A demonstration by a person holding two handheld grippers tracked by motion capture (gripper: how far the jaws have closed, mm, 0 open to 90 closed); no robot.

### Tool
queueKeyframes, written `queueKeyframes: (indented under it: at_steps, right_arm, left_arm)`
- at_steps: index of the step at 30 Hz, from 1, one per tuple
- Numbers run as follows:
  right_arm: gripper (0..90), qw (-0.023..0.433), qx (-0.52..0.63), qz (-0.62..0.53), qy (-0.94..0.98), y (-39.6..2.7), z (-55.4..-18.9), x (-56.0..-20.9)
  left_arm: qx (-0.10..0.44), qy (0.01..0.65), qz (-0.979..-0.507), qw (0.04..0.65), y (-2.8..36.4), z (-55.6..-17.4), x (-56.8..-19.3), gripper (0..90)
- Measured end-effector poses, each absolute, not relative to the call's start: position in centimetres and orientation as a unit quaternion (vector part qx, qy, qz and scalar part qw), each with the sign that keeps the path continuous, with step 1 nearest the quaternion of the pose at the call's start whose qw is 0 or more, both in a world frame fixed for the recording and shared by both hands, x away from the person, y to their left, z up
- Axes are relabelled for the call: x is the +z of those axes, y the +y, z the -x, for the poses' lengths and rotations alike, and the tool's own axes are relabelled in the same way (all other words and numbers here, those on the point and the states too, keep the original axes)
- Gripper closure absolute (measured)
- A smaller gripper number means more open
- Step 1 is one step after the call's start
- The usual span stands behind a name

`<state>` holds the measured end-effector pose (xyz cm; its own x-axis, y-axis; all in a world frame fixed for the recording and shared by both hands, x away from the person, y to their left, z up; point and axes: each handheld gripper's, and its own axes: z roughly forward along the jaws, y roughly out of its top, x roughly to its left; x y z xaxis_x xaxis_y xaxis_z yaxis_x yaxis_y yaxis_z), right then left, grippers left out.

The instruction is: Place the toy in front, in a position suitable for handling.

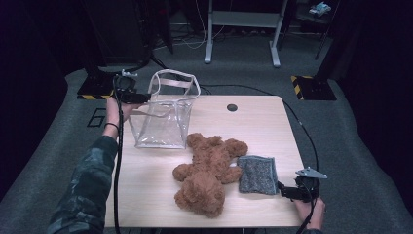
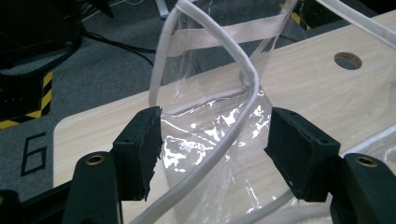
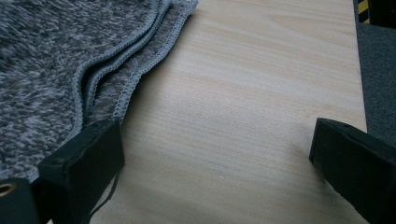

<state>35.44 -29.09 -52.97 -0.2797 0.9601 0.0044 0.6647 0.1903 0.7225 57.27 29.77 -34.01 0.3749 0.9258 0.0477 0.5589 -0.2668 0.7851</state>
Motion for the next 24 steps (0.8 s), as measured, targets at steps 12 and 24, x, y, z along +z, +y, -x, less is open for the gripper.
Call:
queueKeyframes:
  at_steps: [12, 24]
  right_arm:
    - [2.7, 0.235, 0.315, -0.556, 0.732, -29.1, -35.4, -53.0]
    - [2.7, 0.236, 0.315, -0.556, 0.732, -29.1, -35.5, -53.0]
  left_arm:
    - [0.261, 0.491, -0.774, 0.303, 28.3, -59.0, -35.5, 64.3]
    - [0.275, 0.507, -0.752, 0.319, 29.2, -58.1, -35.4, 87.4]
